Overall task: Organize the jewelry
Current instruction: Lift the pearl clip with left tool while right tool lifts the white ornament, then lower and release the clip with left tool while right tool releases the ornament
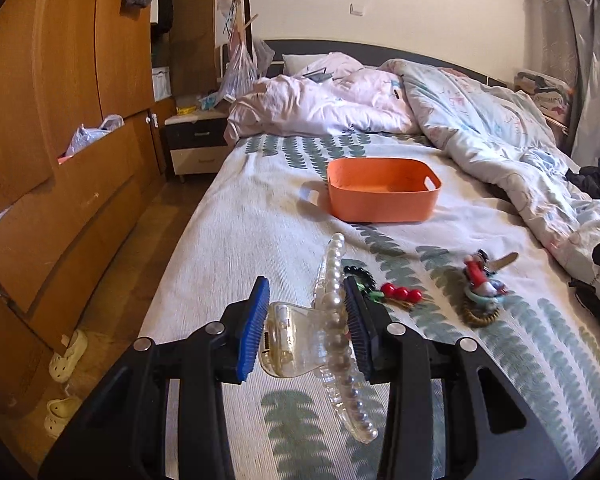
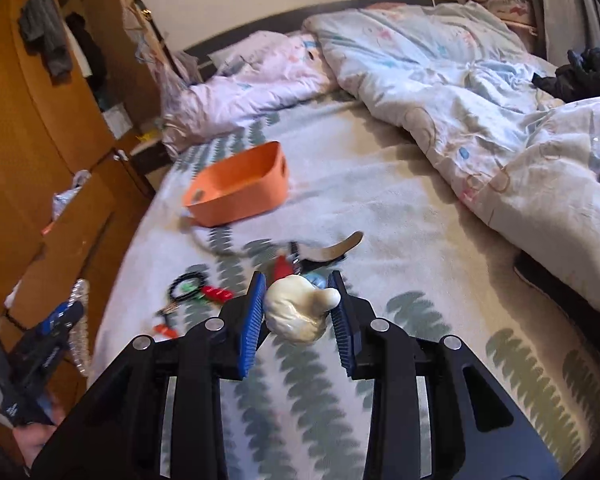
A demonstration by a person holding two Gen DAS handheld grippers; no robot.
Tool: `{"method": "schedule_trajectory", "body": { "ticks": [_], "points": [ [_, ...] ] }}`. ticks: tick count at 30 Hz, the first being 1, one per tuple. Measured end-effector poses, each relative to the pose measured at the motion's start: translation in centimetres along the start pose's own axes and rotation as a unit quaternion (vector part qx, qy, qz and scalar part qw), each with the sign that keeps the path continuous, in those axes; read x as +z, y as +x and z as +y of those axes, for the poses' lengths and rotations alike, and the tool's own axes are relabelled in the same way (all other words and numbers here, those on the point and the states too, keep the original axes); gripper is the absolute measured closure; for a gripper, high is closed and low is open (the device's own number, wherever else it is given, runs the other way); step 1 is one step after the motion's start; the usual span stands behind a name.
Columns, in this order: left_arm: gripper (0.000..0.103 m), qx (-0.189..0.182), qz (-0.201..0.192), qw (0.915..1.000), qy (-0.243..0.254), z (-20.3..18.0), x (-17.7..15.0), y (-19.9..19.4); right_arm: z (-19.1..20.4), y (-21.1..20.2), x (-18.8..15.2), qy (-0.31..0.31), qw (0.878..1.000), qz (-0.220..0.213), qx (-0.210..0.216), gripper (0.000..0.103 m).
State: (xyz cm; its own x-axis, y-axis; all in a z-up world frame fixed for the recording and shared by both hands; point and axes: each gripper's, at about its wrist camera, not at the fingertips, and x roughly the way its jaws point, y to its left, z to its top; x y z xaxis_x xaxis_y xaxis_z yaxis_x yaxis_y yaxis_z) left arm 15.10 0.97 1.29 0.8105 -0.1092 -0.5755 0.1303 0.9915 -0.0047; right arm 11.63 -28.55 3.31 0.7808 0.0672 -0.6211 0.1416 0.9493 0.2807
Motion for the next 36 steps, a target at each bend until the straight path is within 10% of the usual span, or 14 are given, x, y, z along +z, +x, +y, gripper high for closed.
{"method": "schedule_trajectory", "body": {
  "ticks": [20, 36],
  "points": [
    [0.064, 0.025, 0.032, 0.9992, -0.004, -1.6, -9.7, -7.4, 4.0, -8.4, -14.0, -0.027, 0.999, 0.013, 0.043, 0.070],
    [0.064, 0.051, 0.074, 0.9959, 0.010, -1.9, -13.7, -5.8, 3.9, -6.0, -18.1, -0.043, 0.997, 0.064, 0.023, 0.070]
  ]
}}
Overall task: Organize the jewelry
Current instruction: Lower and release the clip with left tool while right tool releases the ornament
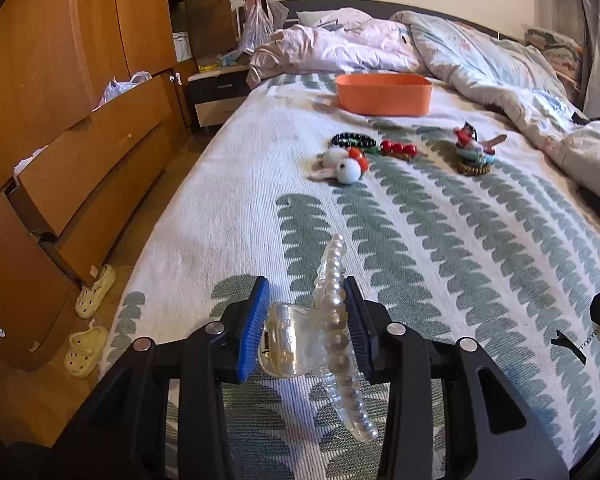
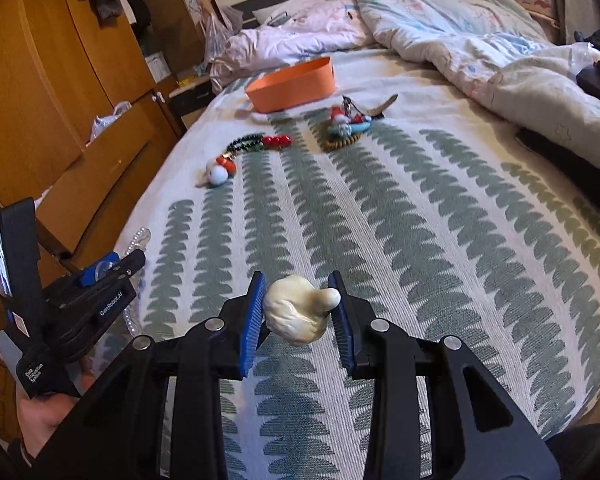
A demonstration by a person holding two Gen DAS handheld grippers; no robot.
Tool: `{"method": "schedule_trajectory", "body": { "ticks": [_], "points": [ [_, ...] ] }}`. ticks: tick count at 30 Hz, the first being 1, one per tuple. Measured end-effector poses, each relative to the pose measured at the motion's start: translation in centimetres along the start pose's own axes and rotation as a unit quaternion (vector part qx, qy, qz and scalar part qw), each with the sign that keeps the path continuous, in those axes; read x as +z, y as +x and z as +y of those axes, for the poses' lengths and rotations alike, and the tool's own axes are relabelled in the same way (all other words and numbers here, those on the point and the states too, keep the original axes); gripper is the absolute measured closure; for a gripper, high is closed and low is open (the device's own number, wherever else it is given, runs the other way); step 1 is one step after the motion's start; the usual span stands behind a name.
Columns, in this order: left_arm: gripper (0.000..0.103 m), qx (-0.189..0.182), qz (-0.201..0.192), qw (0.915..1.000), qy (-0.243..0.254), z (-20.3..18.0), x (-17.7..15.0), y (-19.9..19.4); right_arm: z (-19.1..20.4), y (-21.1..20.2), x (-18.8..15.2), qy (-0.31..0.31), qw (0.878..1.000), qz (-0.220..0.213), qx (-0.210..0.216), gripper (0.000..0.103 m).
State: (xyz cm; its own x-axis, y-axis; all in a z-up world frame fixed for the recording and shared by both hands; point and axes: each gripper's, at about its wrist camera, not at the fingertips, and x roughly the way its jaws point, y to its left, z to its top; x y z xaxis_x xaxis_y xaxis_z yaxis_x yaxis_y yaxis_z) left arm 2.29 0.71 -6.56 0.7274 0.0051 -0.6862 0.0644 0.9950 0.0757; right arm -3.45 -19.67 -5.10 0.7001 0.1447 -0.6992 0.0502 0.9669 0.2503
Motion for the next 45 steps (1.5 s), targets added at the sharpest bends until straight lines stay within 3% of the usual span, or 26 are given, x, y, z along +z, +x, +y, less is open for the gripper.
{"method": "schedule_trajectory", "body": {
  "ticks": [10, 12, 18, 26, 29, 35, 45],
  "points": [
    [0.063, 0.012, 0.005, 0.9999, 0.007, -0.3, -0.5, 0.7, -0.6, 1.6, -0.5, 0.003, 1.000, 0.019, -0.017, 0.066],
    [0.056, 0.011, 0.000, 0.9999, 0.007, -0.2, -0.4, 0.3, -0.8, 1.6, -0.4, 0.002, 1.000, 0.017, -0.021, 0.066],
    [0.053, 0.010, -0.008, 0.9999, 0.002, 0.0, -0.1, -0.3, -0.8, 0.3, -0.1, -0.006, 0.999, -0.018, -0.036, 0.041],
    [0.053, 0.004, -0.018, 0.9995, -0.024, 1.3, 0.8, -1.1, -3.1, -2.9, 1.2, 0.035, 0.995, -0.087, -0.020, 0.041],
    [0.042, 0.001, -0.028, 0.9989, -0.036, 2.0, 1.3, -1.5, -4.1, -3.7, 1.6, 0.053, 0.993, -0.106, -0.018, 0.041],
    [0.029, 0.000, -0.050, 0.9968, -0.061, 3.5, 2.2, -2.4, -5.6, -4.0, 2.1, 0.080, 0.991, -0.110, -0.008, 0.036],
    [0.022, 0.001, -0.045, 0.9974, -0.057, 3.0, 2.6, -1.6, -5.3, -3.3, 2.4, 0.073, 0.993, -0.096, -0.012, 0.036]
  ]
}}
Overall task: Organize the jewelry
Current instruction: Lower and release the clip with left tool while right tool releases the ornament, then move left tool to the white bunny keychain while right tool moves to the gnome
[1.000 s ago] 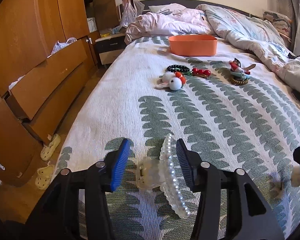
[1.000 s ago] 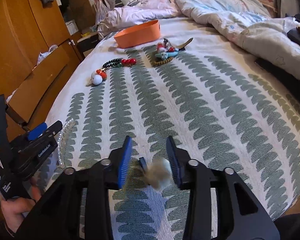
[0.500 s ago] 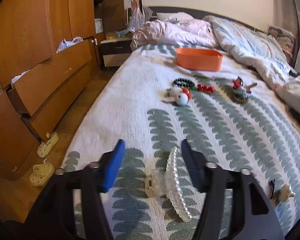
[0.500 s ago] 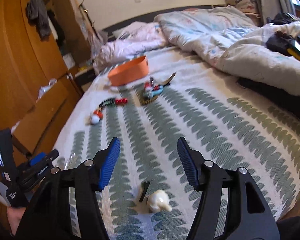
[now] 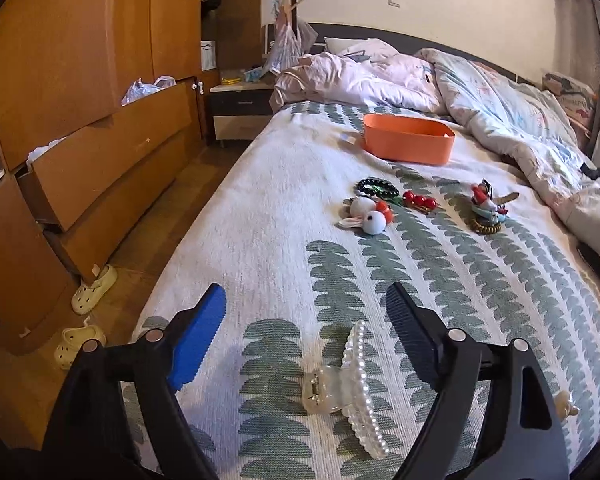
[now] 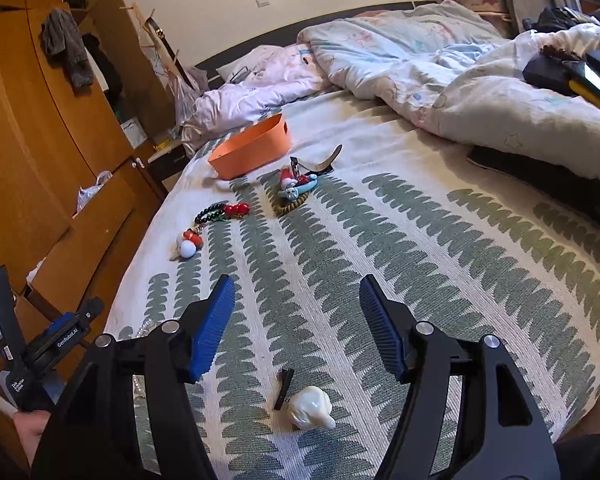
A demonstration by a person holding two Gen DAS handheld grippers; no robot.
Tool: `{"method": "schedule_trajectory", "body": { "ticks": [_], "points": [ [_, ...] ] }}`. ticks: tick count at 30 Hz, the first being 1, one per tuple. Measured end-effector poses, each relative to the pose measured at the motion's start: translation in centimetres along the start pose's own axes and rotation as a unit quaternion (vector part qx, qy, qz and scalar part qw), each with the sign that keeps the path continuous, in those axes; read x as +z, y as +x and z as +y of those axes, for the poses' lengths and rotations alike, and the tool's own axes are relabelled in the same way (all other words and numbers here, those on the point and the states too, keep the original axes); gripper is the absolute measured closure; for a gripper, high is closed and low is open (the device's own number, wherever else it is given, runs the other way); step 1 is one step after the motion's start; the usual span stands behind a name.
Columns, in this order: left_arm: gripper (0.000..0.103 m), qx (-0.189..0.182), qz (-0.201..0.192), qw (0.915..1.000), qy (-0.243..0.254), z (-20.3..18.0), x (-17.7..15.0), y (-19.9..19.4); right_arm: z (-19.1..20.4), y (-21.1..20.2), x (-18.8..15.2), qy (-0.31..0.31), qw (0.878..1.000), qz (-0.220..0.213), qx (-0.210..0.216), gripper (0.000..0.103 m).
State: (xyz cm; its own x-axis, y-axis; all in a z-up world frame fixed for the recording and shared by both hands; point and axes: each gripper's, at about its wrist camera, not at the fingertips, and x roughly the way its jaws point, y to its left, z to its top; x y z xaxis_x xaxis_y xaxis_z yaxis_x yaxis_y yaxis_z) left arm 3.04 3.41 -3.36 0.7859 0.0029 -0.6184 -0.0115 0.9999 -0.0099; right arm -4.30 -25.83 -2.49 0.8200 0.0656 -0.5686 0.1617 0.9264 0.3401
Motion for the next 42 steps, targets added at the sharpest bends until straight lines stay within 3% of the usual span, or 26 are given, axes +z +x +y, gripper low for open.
{"method": "schedule_trajectory", "body": {
  "ticks": [8, 14, 20, 27, 33, 42],
  "points": [
    [0.016, -0.004, -0.008, 1.0000, 0.003, -0.6, 3.2, 0.6, 1.4, 1.0, 3.0, -0.013, 1.000, 0.011, 0.004, 0.031],
    [0.015, -0.013, 0.005, 0.9998, 0.015, -1.5, 5.8, 3.1, 1.8, 2.0, 8.1, -0.021, 1.000, 0.002, 0.000, 0.030],
    [0.015, -0.028, 0.015, 0.9991, 0.028, -2.9, 7.9, 6.0, 0.9, 5.8, 12.9, -0.005, 1.000, 0.010, -0.005, 0.030],
    [0.015, -0.027, 0.006, 0.9984, 0.049, -4.1, 10.3, 9.9, 0.2, 13.6, 16.6, 0.005, 0.999, 0.041, -0.026, 0.030],
    [0.015, -0.035, 0.036, 0.9979, 0.041, -4.0, 11.2, 13.8, 0.9, 19.3, 16.0, -0.025, 0.995, 0.088, -0.034, 0.030],
    [0.015, -0.023, 0.086, 0.9936, 0.069, -4.6, 9.1, 17.4, 0.8, 24.1, 13.3, -0.049, 0.986, 0.148, -0.060, 0.030]
  ]
}}
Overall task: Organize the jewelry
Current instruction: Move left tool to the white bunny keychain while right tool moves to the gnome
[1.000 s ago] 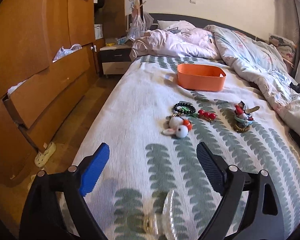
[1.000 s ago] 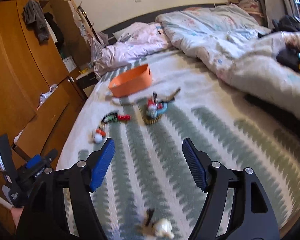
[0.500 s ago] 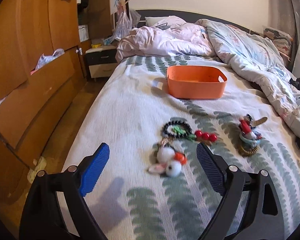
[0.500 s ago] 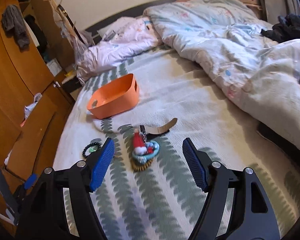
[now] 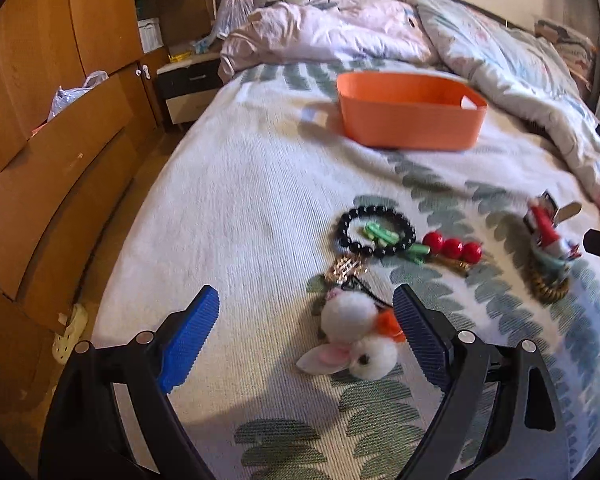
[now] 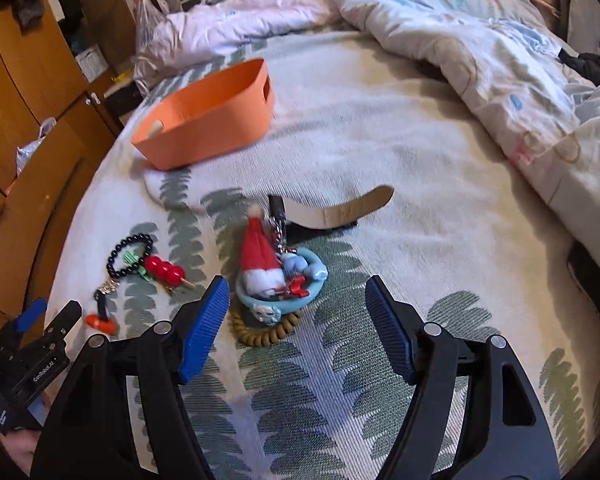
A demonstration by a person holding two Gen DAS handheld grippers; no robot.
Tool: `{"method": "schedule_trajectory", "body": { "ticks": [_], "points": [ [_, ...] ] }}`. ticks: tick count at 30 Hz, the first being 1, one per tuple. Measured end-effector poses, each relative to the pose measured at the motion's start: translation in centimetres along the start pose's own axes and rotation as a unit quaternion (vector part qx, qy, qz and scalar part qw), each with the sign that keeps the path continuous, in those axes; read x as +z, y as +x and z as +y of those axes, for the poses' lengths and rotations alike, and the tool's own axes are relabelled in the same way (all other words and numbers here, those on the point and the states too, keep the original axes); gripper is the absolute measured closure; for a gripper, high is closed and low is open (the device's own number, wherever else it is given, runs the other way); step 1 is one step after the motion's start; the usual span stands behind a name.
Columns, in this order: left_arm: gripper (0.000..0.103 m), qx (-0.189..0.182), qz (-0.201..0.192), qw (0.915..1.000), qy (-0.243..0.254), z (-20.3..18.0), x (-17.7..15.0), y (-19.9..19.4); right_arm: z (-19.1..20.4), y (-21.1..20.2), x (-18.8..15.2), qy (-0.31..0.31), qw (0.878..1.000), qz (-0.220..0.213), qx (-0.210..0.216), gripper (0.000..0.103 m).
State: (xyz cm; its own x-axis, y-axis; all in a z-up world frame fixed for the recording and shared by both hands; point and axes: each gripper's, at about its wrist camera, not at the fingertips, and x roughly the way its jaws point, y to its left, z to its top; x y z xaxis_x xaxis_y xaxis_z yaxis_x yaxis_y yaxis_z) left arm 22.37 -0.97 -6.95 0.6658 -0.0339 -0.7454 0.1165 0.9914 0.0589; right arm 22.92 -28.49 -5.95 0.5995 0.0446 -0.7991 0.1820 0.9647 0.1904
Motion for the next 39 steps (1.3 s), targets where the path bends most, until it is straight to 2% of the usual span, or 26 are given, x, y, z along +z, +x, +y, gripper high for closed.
{"method": "schedule_trajectory", "body": {
  "ticks": [6, 11, 13, 23, 26, 29, 31, 36, 37, 39],
  "points": [
    [0.015, -0.007, 0.006, 0.9999, 0.004, -0.1, 0.0, 0.0, 0.3, 0.8, -0.1, -0.008, 1.000, 0.003, -0.005, 0.030],
    [0.015, -0.013, 0.028, 0.9995, 0.003, 0.0, 0.5, 0.4, 2.0, 1.1, 0.2, -0.048, 0.999, -0.003, -0.009, 0.030],
    [0.015, -0.019, 0.048, 0.9986, 0.010, -0.1, 0.7, 1.1, 2.7, 1.5, 0.2, -0.059, 0.998, -0.002, -0.017, 0.030],
    [0.015, -0.032, 0.070, 0.9970, 0.014, -0.7, 0.5, 2.0, 4.7, 4.5, 0.9, -0.091, 0.995, 0.024, -0.034, 0.031],
    [0.012, -0.037, 0.075, 0.9965, 0.013, -0.9, 0.2, 2.4, 4.7, 5.3, 1.0, -0.089, 0.995, 0.030, -0.043, 0.032],
    [0.012, -0.043, 0.078, 0.9960, 0.009, -1.1, 0.1, 2.6, 4.2, 6.0, 1.0, -0.078, 0.996, 0.041, -0.034, 0.038],
    [0.012, -0.044, 0.078, 0.9959, 0.010, -1.3, 0.1, 2.5, 4.1, 6.2, 1.0, -0.080, 0.995, 0.040, -0.047, 0.052],
    [0.012, -0.055, 0.089, 0.9945, 0.006, -1.5, -0.1, 2.9, 3.7, 6.0, 1.0, -0.069, 0.996, 0.045, -0.039, 0.053],
    [0.013, -0.057, 0.090, 0.9943, 0.004, -1.4, -0.1, 2.9, 3.7, 5.9, 0.9, -0.067, 0.996, 0.043, -0.038, 0.054],
    [0.029, -0.064, 0.086, 0.9942, 0.004, -1.4, -0.1, 2.8, 3.7, 5.9, 0.9, -0.067, 0.996, 0.043, -0.038, 0.054]
  ]
}}
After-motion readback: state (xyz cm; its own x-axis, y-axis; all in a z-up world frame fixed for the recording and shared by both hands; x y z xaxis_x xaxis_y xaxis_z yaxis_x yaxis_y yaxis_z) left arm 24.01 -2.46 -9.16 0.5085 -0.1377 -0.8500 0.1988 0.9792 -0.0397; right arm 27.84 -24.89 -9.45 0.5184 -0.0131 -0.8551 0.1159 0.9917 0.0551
